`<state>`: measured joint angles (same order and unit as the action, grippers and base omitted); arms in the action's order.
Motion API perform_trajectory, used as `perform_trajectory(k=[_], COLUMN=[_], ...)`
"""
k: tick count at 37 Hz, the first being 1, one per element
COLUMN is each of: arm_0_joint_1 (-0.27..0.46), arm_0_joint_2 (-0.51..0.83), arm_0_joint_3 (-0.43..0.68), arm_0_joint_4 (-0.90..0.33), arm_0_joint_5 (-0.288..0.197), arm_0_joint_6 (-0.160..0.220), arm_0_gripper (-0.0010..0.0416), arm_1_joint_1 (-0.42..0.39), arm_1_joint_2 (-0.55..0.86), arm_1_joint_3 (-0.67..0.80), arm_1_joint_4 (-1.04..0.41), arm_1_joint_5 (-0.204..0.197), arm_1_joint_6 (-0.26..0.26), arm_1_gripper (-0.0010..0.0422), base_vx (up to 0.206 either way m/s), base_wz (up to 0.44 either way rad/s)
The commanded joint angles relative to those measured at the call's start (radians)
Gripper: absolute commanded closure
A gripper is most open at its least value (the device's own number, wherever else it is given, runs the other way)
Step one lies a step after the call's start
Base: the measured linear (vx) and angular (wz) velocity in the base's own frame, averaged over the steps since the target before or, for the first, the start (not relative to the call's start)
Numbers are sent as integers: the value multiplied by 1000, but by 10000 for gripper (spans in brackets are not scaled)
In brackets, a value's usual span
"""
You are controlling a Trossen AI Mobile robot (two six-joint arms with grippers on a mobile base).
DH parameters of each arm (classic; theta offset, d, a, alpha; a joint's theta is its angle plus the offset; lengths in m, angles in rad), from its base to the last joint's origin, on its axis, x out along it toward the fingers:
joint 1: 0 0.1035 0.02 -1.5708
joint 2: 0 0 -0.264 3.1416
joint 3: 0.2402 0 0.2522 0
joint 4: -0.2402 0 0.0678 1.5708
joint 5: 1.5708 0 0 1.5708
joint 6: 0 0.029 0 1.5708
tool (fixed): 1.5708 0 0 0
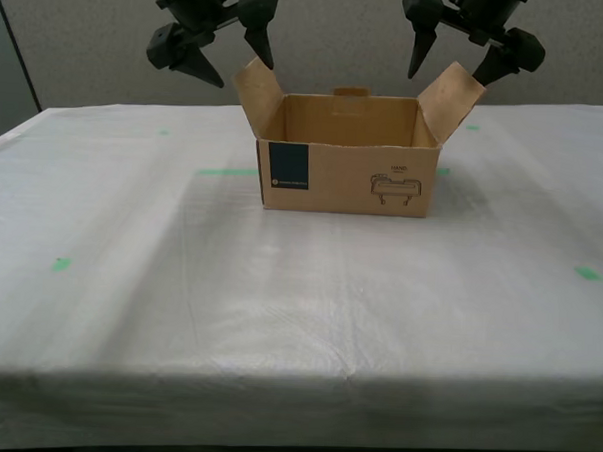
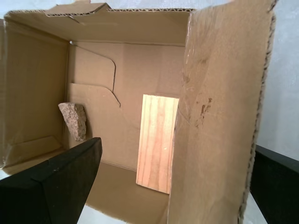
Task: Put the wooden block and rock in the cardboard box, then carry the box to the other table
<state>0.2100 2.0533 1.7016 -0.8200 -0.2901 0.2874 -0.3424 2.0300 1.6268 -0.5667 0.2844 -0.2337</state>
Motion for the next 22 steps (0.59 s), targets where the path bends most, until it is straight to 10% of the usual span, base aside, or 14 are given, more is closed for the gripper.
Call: perform_trajectory(k=[1,22], arm_0_joint_1=[0,0], arm_0_joint_2=[-21,-212], arm_0_joint_3=[1,1], arm_0_joint_4=[-11,-80], arm_0_joint_5=[2,60], arm_0_joint_6=[-2,-39], arm_0_gripper=[12,12], arm_1_joint_1=[0,0], arm_1_joint_2=[-26,-189], arm_1_joint_3=[0,0], arm_1_joint_4=[-3,-122], arm_1_joint_5=[-2,-8], arm_1_joint_6=[6,39], arm_1_gripper=[14,14], base_vx=[0,0], base_wz=[0,0])
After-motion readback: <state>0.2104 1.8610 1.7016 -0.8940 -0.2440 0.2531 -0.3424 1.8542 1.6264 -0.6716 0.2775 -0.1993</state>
